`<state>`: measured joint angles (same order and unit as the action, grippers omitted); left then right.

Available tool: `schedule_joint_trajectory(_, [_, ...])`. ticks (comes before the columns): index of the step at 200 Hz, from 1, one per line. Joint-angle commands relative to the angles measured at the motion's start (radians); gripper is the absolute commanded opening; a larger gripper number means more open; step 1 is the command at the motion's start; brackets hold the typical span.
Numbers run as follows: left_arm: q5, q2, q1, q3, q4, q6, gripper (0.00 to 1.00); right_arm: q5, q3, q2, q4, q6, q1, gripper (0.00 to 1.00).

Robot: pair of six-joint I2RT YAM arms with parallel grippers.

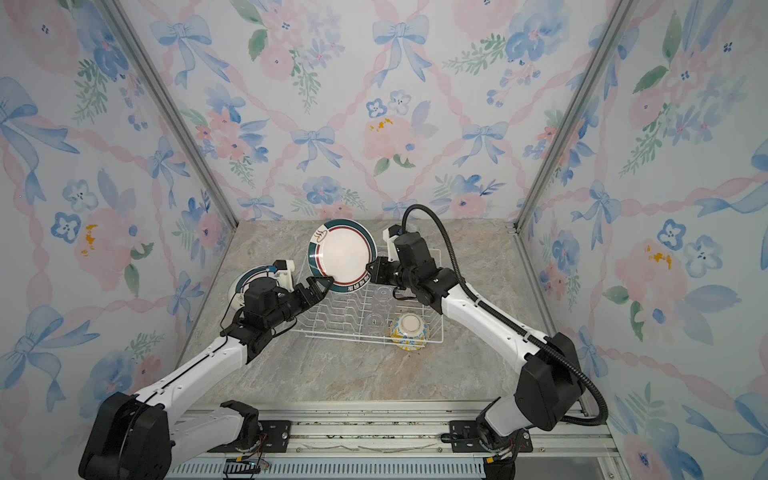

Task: Unload the mixed dishes from the dish rack
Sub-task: 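Reach the left gripper to the plate rim held by the right gripper, then close the left gripper on the plate rim while the right gripper opens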

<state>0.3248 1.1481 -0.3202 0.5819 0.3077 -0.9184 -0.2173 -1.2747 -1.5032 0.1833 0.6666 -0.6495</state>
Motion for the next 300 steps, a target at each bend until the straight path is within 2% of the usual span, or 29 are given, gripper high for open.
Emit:
schedule_joint_trajectory(1, [0.018, 0.019, -0.003, 0.03, 0.034, 0.021, 0.98, -0.049, 0.003, 0.007, -0.082, 0.034, 0.005, 0.0])
schedule_joint_trajectory(23, [0.012, 0.014, -0.002, 0.023, 0.064, 0.017, 0.97, -0.058, 0.009, 0.003, -0.086, 0.037, 0.005, 0.0])
schedule_joint_trajectory(65, [0.003, -0.008, 0.009, 0.014, 0.104, 0.01, 0.75, -0.109, -0.002, -0.026, -0.09, 0.053, 0.007, 0.0])
schedule_joint_trajectory(191, [0.017, -0.031, 0.043, -0.028, 0.179, -0.031, 0.44, -0.181, 0.028, -0.054, -0.159, 0.129, -0.001, 0.0])
schedule_joint_trajectory(218, [0.015, -0.041, 0.045, -0.034, 0.177, -0.03, 0.28, -0.18, 0.029, -0.059, -0.16, 0.141, -0.003, 0.0])
schedule_joint_trajectory(224, [0.01, -0.04, 0.045, -0.036, 0.176, -0.036, 0.18, -0.182, 0.029, -0.061, -0.161, 0.141, -0.002, 0.0])
schedule_joint_trajectory(248, [0.017, -0.025, 0.051, -0.037, 0.176, -0.048, 0.07, -0.187, 0.031, -0.063, -0.165, 0.146, -0.004, 0.0])
schedule_joint_trajectory(300, [0.037, -0.008, 0.055, -0.034, 0.177, -0.062, 0.0, -0.188, 0.034, -0.056, -0.165, 0.145, -0.004, 0.0])
